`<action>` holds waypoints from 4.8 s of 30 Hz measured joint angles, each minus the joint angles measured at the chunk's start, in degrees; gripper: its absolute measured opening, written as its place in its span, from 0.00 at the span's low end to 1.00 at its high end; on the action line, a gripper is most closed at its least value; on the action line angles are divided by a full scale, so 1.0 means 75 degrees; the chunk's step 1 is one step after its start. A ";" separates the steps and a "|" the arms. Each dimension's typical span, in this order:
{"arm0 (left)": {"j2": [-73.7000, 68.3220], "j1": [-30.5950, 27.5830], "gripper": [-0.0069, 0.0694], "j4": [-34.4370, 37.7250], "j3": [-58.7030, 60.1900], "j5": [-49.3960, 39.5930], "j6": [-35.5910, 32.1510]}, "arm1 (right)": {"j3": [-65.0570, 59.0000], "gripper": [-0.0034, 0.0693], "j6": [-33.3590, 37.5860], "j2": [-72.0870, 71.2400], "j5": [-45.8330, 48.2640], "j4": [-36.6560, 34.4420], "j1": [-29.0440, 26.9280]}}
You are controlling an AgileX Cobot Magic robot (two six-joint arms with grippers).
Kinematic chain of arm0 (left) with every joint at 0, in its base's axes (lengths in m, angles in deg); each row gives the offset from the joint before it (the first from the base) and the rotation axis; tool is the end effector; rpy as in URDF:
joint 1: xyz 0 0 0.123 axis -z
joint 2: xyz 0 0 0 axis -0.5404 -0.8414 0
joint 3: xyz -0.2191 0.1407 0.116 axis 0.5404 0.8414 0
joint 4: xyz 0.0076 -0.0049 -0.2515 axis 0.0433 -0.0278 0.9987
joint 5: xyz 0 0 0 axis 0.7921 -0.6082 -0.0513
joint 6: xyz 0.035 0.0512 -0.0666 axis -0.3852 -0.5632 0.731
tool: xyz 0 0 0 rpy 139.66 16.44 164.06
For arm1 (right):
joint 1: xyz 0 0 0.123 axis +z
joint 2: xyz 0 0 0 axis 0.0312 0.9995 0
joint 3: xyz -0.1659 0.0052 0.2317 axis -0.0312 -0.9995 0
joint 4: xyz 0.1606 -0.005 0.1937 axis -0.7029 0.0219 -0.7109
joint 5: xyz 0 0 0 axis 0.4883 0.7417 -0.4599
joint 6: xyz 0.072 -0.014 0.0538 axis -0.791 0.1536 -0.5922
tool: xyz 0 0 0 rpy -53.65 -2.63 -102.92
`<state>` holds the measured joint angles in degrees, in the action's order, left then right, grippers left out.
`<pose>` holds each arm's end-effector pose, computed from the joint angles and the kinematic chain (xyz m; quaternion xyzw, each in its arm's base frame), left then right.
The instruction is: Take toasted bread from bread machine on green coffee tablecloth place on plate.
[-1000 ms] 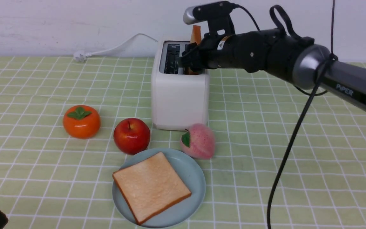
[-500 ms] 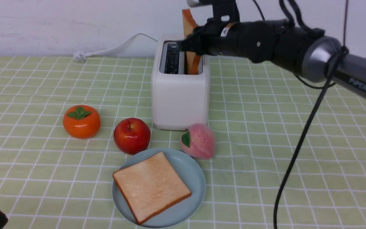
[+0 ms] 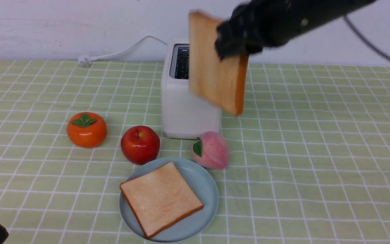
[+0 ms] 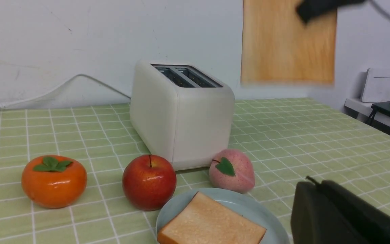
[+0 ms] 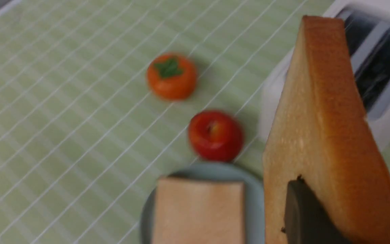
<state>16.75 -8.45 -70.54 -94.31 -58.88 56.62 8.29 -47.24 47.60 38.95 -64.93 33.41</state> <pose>0.0333 -0.0219 0.2624 0.1127 0.6797 -0.2334 0.6862 0.3006 0.2187 0.3924 -0.2729 0.8611 0.2639 0.3383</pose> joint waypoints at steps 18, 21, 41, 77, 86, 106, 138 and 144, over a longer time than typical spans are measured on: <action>0.0000 0.0000 0.09 0.0007 0.0000 -0.0005 0.0000 | -0.2151 0.22 0.2977 0.2042 -0.2761 -0.4909 0.0778; 0.0000 0.0000 0.09 0.0007 0.0000 -0.0005 0.0000 | -0.2151 0.23 0.2994 0.2106 -0.2811 -0.4916 0.0680; 0.0000 0.0000 0.12 0.0007 0.0000 -0.0025 0.0000 | -0.2151 0.67 0.0254 0.0663 -0.1592 -0.0453 0.0215; 0.0000 0.0000 0.14 0.0007 0.0000 -0.0405 0.0000 | -0.6727 0.19 -0.4196 -0.8228 0.1913 0.2691 0.0208; 0.0000 0.0000 0.16 0.0007 0.0000 -0.0425 0.0000 | -0.6727 0.20 -0.4188 -0.8357 0.2442 0.2762 0.0128; 0.0000 0.0000 0.19 0.0007 0.0000 -0.0535 0.0000 | -1.2791 0.02 -0.0047 -1.2634 -0.3567 0.1195 -0.3900; 0.0000 0.0000 0.21 0.0021 0.0000 -0.0633 0.0000 | -1.2807 0.04 -0.0348 -1.2634 -0.3608 0.1506 -0.3900; 0.0008 -0.0112 0.21 -0.0289 0.0329 -0.0025 0.0069 | -1.2807 0.04 -0.0348 -1.2634 -0.3608 0.1506 -0.3900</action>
<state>16.81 -9.29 -72.71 -91.84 -59.06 57.14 -87.75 -49.85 -47.15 11.90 -53.64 4.16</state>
